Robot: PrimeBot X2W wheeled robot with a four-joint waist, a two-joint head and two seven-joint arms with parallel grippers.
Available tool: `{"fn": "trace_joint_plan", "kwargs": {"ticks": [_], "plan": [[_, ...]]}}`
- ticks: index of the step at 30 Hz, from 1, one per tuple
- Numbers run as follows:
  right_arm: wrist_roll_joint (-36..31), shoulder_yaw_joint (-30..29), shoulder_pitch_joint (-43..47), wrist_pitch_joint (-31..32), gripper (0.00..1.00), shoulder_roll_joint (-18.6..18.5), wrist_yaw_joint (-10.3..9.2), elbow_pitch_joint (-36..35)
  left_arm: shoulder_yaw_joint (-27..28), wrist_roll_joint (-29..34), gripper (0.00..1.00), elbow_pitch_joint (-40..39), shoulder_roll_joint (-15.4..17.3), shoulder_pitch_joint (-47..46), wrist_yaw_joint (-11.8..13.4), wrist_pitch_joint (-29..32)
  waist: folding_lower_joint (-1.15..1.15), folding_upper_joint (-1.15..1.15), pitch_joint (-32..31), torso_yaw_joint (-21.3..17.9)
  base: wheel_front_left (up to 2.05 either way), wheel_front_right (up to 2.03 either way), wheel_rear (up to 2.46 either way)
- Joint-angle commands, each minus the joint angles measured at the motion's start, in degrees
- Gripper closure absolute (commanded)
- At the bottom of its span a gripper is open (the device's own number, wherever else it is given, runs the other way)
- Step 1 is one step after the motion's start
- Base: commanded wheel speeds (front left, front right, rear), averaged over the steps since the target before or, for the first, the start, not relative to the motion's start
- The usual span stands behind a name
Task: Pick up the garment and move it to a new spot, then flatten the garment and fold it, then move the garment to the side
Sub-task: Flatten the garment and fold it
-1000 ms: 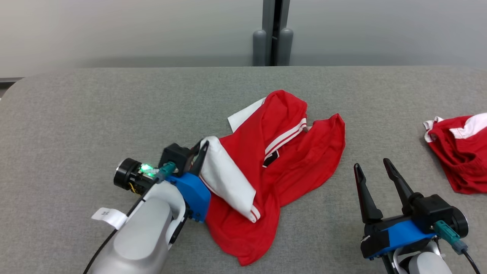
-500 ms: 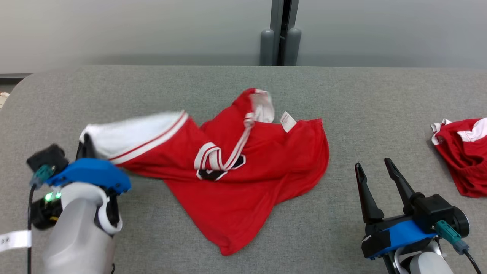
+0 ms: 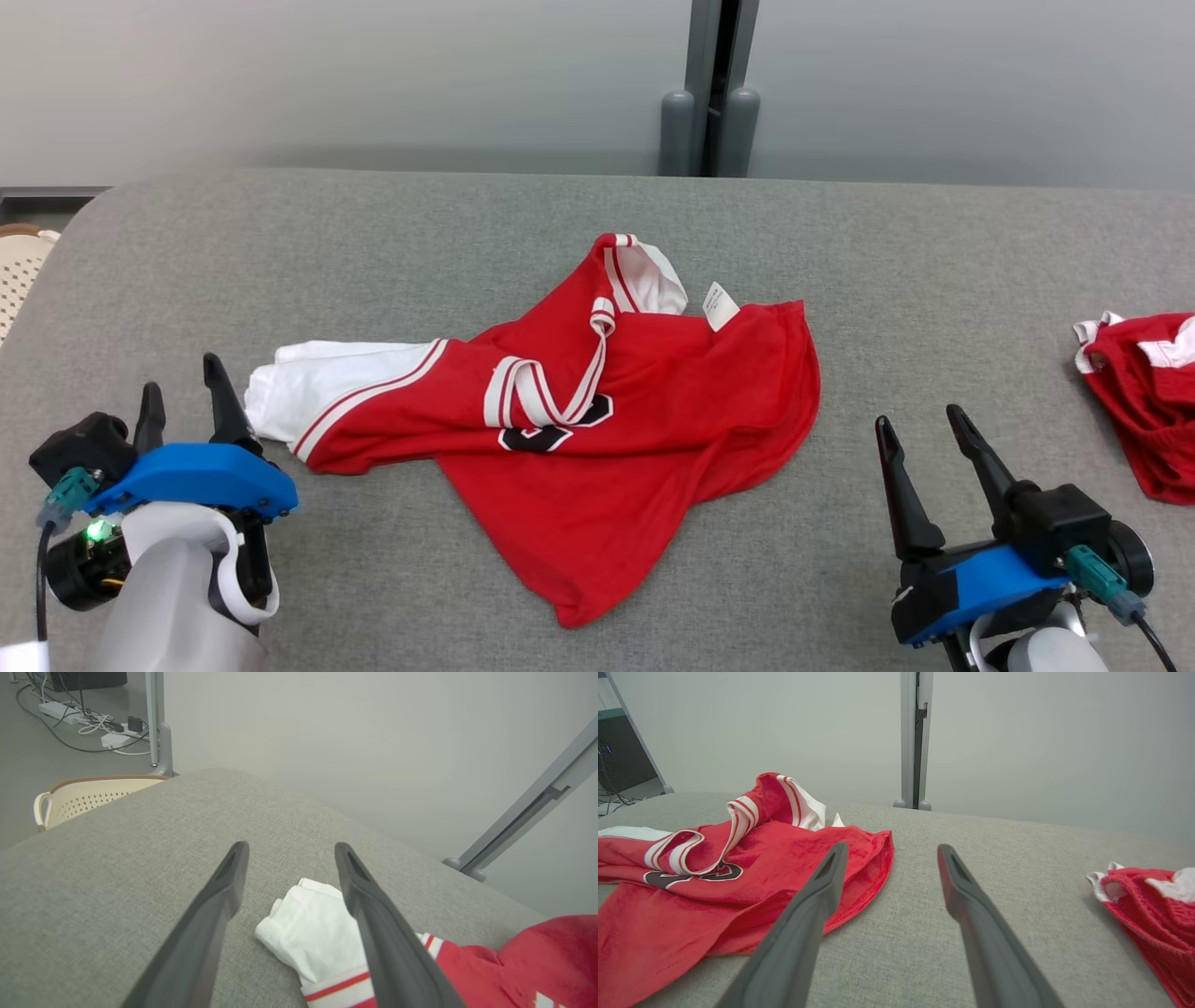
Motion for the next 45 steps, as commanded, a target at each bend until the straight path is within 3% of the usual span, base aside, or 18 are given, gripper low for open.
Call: {"fn": "trace_joint_plan", "kwargs": {"ticks": [1, 8, 12, 25, 31, 32, 34, 35, 37, 38, 45], "plan": [[0.0, 0.2, 0.0, 0.5, 0.0, -0.1, 0.0, 0.1, 0.1, 1.6, 0.0, -2.2, -0.1, 1.7, 0.1, -0.2, 0.0, 0.0, -0.1, 0.3, 0.0, 0.0, 0.0], [0.8, 2.1, -6.1, 6.4, 0.0, -0.1, 0.0, 4.2, 0.2, 10.3, 0.0, -16.4, -3.3, 10.0, -1.2, -0.2, 0.0, 0.0, -1.1, 2.4, 0.0, 0.0, 0.0], [-0.6, 0.3, -10.8, 10.5, 0.0, -0.1, 0.0, 10.3, -0.1, 13.1, 0.0, -21.2, -5.5, 14.7, -1.6, -0.2, 0.0, 0.0, -1.3, 4.1, 0.0, 0.0, 0.0], [-5.7, -5.2, -19.5, 13.7, 0.0, -0.1, 0.0, 31.9, -0.4, 14.2, 0.0, -23.5, -7.8, 20.6, -2.6, -0.2, 0.0, 0.0, -1.4, 8.7, 0.0, 0.0, 0.0], [-1.7, -5.8, -19.6, 13.0, 0.0, -0.1, 0.0, 39.2, 0.3, 14.6, 0.0, -24.1, -7.9, 21.9, -2.5, -0.2, 0.0, 0.0, -2.0, 8.3, 0.0, 0.0, 0.0], [-0.8, -5.0, -19.8, 12.7, 0.04, -0.1, 0.0, 40.4, 0.4, 14.6, 0.0, -24.0, -7.9, 21.9, -2.6, -0.2, 0.0, 0.0, -2.1, 8.2, 0.0, 0.0, 0.0], [0.7, -3.2, -20.0, 12.5, 0.52, 0.0, 0.01, 42.6, 0.3, 14.7, 0.0, -24.0, -7.9, 21.9, -2.6, -0.2, 0.0, 0.0, -2.2, 8.1, 0.0, 0.0, 0.0], [1.2, -2.2, -20.3, 12.4, 0.59, 0.0, 0.01, 43.5, 0.3, 14.7, 0.0, -23.9, -7.9, 21.9, -2.6, -0.2, 0.0, 0.0, -2.1, 8.2, 0.0, 0.0, 0.0], [2.1, -0.3, -21.3, 12.0, 0.9, 0.1, 0.01, 44.7, 0.1, 14.5, 0.0, -24.0, -7.9, 21.7, -2.6, -0.2, 0.0, 0.0, -2.0, 8.2, 0.0, 0.0, 0.0], [2.5, 0.6, -21.9, 12.0, 1.0, 0.1, 0.01, 45.3, -0.1, 14.3, 0.0, -24.0, -7.9, 21.5, -2.6, -0.2, 0.0, 0.0, -1.9, 8.2, 0.0, 0.0, 0.0], [1.6, 1.9, -26.6, 9.6, 1.0, 0.0, 0.0, 47.0, -0.5, 14.2, 0.0, -24.6, -7.9, 21.4, -1.9, -0.2, 0.0, 0.0, -1.4, 8.4, 0.0, 0.0, 0.0]]}}
